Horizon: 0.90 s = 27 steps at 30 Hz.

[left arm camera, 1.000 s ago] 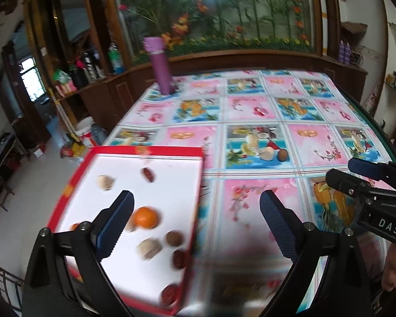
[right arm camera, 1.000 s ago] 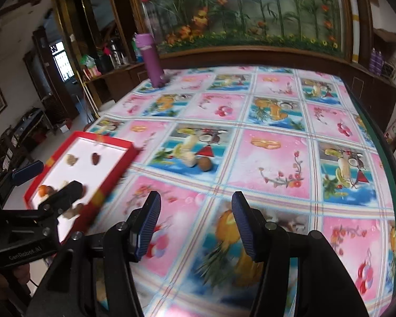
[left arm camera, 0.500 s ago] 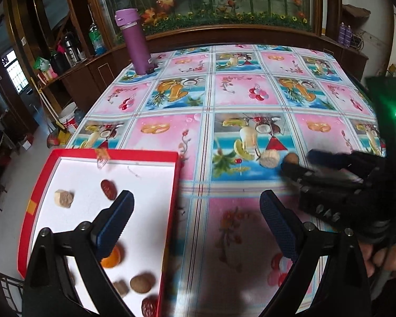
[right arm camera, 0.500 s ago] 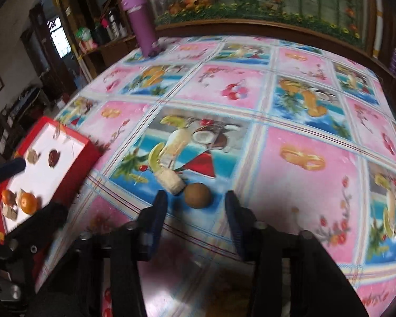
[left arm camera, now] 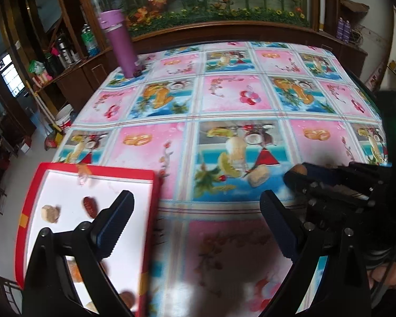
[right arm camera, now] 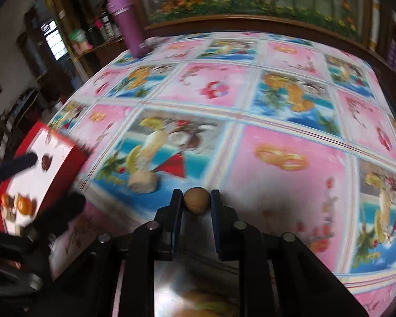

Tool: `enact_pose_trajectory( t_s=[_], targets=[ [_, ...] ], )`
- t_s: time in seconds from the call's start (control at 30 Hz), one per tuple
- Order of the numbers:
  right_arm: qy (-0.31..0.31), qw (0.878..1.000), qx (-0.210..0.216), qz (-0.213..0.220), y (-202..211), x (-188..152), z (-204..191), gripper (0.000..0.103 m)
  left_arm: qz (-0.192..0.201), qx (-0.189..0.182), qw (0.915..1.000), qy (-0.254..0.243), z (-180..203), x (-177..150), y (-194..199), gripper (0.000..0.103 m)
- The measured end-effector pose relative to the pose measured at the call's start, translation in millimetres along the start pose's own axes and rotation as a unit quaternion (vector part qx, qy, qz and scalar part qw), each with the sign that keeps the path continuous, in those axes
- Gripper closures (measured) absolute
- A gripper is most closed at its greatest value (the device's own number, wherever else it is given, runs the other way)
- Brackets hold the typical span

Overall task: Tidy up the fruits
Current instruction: 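Grasp a brown ball with the right gripper while the left gripper grasps a pale cake piece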

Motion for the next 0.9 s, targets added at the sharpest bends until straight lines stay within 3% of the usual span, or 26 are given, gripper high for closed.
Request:
enact_pose_trajectory(
  t_s=[0.37, 0.43, 0.5, 0.67, 0.8, 0.9],
  targets=[
    [-0.075, 0.997, 0.007, -0.01, 6.2, -0.4, 31.8, 0.083, -0.036, -0.048, 0.9979, -0.024, 48.4, 6.7, -43.4, 0.009],
    [-0.076, 0.997, 0.009, -0.008, 7.3, -0.4, 30.9, 0.083, -0.04, -0.058, 0.9973, -0.022, 51.2, 7.6, -49.6, 0.02],
    [-0.077, 0.997, 0.013, -0.011, 6.1, -1.2, 29.6, 0.083, -0.048, -0.067, 0.9965, -0.018, 53.1, 5.6, -54.4, 0.038],
    [-0.081, 0.996, 0.017, -0.016, 1.9, -3.0, 28.9, 0.083, -0.051, -0.093, 0.9944, -0.004, 55.7, 4.1, -57.2, 0.064],
    [-0.082, 0.996, 0.017, -0.015, 1.9, -3.0, 28.6, 0.083, -0.048, -0.102, 0.9936, 0.004, 55.1, 6.4, -57.5, 0.077],
    [-0.081, 0.996, 0.022, -0.016, 2.5, -2.8, 26.9, 0.083, -0.048, -0.109, 0.9929, 0.006, 57.6, 6.2, -56.0, 0.077]
  ],
)
Point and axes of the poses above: each gripper's, at about its wrist camera, not at the fingertips, and y roughly against the way its jaws point, z to its right, x to its top, the point moved 10 cm from there along -y, roughly the way its jaws point, and after that the axes turned 4 degrees about x, right-handed, at the moved point
